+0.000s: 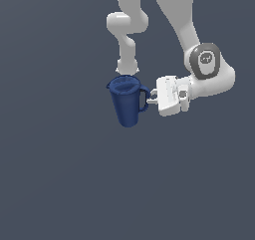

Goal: Pick up the object and move it to a goal position.

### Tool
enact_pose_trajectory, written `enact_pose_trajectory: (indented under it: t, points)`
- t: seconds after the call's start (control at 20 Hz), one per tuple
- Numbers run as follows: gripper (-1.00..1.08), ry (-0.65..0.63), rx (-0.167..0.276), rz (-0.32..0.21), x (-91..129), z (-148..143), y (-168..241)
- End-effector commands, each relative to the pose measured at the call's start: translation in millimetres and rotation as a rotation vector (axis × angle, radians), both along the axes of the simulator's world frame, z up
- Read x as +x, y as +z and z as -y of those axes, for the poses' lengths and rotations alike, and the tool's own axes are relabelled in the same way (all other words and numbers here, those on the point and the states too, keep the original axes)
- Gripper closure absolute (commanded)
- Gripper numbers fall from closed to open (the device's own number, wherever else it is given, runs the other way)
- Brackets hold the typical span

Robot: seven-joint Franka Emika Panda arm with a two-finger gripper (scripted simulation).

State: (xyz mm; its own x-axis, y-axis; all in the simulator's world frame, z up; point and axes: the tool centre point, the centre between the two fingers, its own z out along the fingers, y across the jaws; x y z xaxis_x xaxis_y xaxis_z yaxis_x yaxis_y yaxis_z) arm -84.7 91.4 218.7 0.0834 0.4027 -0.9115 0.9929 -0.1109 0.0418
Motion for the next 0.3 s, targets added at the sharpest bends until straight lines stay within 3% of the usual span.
enact_pose_trajectory:
  t: [0.0,0.25]
  points:
    - [1.08,-0.001,-0.001,0.002,-6.5,-2.2,4.3]
    - [1.08,-0.001,-0.002,0.003,-10.7,-4.8,7.1]
